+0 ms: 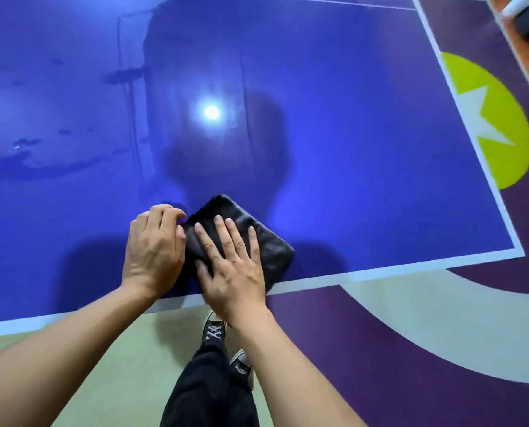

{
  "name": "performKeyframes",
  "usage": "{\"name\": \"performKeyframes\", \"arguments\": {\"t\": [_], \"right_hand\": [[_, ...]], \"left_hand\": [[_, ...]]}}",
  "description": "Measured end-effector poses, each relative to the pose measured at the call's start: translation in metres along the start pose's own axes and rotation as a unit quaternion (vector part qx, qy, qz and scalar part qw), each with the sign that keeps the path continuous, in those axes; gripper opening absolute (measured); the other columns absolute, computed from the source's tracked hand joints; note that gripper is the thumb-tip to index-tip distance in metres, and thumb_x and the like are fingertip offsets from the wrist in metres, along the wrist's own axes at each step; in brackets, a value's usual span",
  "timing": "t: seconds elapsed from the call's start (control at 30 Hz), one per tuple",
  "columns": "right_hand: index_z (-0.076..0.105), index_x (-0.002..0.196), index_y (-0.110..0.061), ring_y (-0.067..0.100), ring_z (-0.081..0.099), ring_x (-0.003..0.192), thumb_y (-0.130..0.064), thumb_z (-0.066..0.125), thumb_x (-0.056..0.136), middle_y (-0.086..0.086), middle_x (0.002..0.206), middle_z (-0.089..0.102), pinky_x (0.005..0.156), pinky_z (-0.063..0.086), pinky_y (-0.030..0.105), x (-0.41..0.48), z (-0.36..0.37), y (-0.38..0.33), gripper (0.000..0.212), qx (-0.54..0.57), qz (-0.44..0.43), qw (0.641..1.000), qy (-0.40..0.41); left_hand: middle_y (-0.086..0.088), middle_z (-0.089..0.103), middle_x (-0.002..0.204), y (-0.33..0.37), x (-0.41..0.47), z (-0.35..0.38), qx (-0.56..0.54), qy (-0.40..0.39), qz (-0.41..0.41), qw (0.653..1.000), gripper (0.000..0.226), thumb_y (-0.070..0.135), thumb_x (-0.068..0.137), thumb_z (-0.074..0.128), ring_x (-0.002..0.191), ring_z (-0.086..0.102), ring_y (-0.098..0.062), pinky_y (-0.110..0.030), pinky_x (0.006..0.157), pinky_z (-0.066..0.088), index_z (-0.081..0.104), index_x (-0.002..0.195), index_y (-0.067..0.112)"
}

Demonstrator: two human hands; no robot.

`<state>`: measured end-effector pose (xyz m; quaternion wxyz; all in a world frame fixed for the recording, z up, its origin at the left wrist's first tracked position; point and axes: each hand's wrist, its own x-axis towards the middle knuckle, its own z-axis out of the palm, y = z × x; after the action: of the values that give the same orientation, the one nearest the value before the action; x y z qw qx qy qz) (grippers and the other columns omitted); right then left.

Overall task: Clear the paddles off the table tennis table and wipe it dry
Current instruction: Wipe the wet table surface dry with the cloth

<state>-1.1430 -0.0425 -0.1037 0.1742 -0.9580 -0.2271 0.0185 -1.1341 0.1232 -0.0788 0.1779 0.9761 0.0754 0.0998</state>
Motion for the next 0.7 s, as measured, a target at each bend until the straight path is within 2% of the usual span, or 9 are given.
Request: {"name": "performKeyframes", "arguments": {"t": [0.17,0.3,0.43,0.53,0.7], "right_hand": [[0.023,0.161,-0.036,0.017,0.008,0.157,-0.051,0.038,0.101,0.002,0.169,0.019,0.126,0.007,0.054,0.045,-0.016,0.042,0.064,-0.05,0.109,0.993,0.015],[0.013,0.162,-0.037,0.016,0.0,0.158,-0.054,0.029,0.102,0.0,0.171,0.01,0.125,0.0,0.052,0.081,-0.031,0.078,0.065,-0.073,0.125,0.989,-0.027],[0.007,0.162,-0.039,0.014,-0.007,0.157,-0.056,0.022,0.101,-0.002,0.171,0.003,0.125,-0.005,0.05,0.118,-0.043,0.106,0.065,-0.081,0.148,0.985,-0.045],[0.005,0.162,-0.04,0.013,-0.009,0.157,-0.058,0.019,0.101,-0.002,0.171,0.001,0.125,-0.005,0.05,0.142,-0.048,0.121,0.065,-0.082,0.175,0.98,-0.044],[0.014,0.162,-0.038,0.016,0.002,0.158,-0.057,0.023,0.101,0.0,0.171,0.012,0.125,0.0,0.052,0.179,-0.053,0.15,0.064,-0.08,0.187,0.979,-0.006]], "left_hand": [[-0.009,0.061,0.108,0.007,0.042,0.002,-0.021,-0.007,0.026,0.999,0.026,0.021,0.096,0.04,0.096,0.052,-0.036,-0.045,0.087,0.039,0.062,0.106,0.012],[-0.005,0.061,0.102,0.009,0.081,0.01,-0.023,-0.029,0.076,0.996,0.026,0.023,0.096,0.039,0.093,0.054,-0.032,-0.042,0.087,0.039,0.064,0.095,0.014],[-0.007,0.061,0.106,0.022,0.127,0.023,-0.028,-0.045,0.081,0.995,0.027,0.024,0.095,0.04,0.097,0.053,-0.031,-0.04,0.09,0.038,0.063,0.101,0.012],[-0.008,0.06,0.113,0.033,0.157,0.035,-0.014,-0.064,0.087,0.994,0.031,0.026,0.095,0.04,0.106,0.056,-0.033,-0.042,0.098,0.038,0.062,0.11,0.01],[-0.012,0.058,0.122,0.049,0.197,0.049,0.009,-0.094,0.091,0.991,0.036,0.028,0.094,0.04,0.112,0.054,-0.036,-0.047,0.106,0.037,0.061,0.116,0.008]]}}
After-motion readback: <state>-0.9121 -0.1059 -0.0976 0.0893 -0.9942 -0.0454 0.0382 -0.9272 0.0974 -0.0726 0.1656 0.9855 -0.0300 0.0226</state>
